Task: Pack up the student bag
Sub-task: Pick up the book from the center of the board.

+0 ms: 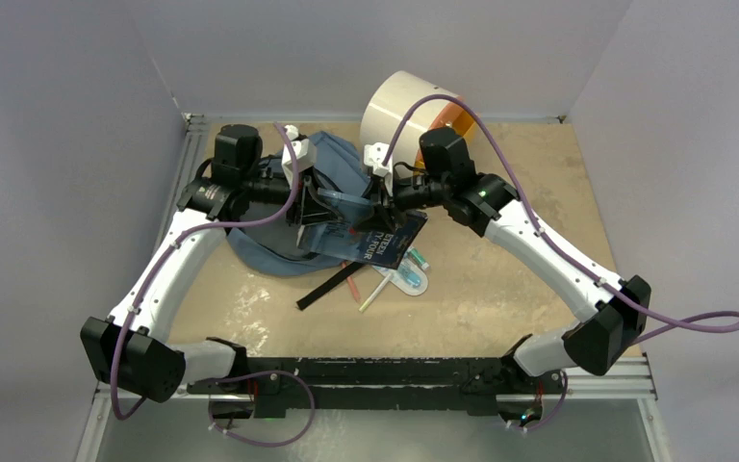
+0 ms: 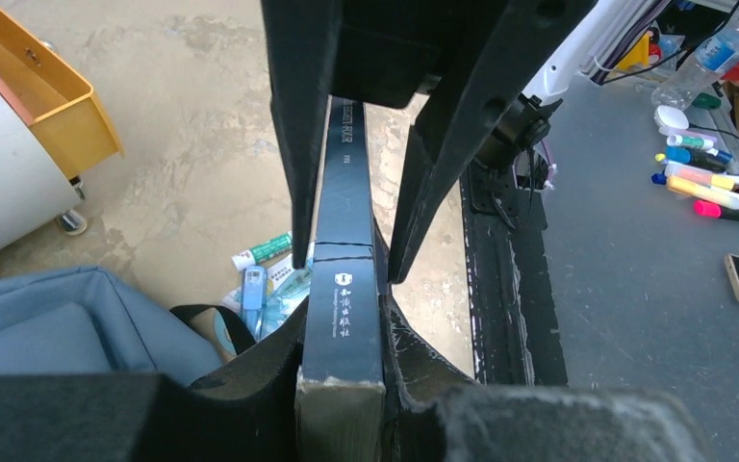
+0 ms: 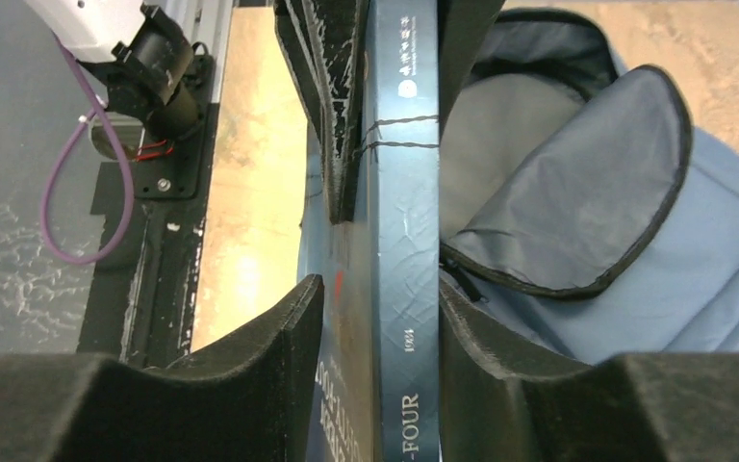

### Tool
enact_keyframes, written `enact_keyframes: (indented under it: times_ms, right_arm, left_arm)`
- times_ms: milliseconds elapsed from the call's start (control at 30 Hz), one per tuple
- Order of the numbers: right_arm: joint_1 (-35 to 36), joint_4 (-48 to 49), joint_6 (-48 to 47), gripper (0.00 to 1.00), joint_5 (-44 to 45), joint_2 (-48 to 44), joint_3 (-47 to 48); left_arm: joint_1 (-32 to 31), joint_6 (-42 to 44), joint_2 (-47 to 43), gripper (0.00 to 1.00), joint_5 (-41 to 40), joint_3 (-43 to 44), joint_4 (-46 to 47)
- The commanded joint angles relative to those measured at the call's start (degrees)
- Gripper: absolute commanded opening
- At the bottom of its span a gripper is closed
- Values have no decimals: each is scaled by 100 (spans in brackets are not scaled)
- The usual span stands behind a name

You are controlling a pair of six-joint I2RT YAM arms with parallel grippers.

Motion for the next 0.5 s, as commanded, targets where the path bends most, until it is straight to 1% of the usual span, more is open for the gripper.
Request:
enact_keyframes:
  times_ms: [0, 33, 133, 200, 267, 300, 333, 400, 467]
  right_arm:
    - [93, -297, -236, 42, 84, 88, 223]
    - [89, -316, -241, 40, 120, 106, 211]
    - [96, -344, -256, 38, 179, 142, 156]
    - [102, -365, -284, 28, 152, 182, 126]
    - [99, -363, -315, 13, 188, 178, 126]
    - [104, -341, -320, 8, 188, 161, 107]
    - [101, -312, -325, 4, 180, 124, 77]
    - [99, -291, -302, 0, 21, 26, -6]
    - [95, -145, -77, 0, -104, -103, -120]
  left_arm:
    - [11, 234, -77, 0, 295, 421, 257]
    - [12, 235, -87, 0, 279, 420, 262]
    - [12, 249, -99, 0, 209, 414, 282]
    - [10, 240, -103, 0, 197, 411, 293]
    - [7, 226, -107, 0, 186, 395, 311]
    - [9, 206, -120, 0, 169, 381, 329]
    - [6, 151, -139, 0, 145, 362, 373]
    - [5, 39, -194, 6, 197, 306, 436]
    - [4, -60, -259, 11, 354, 249, 499]
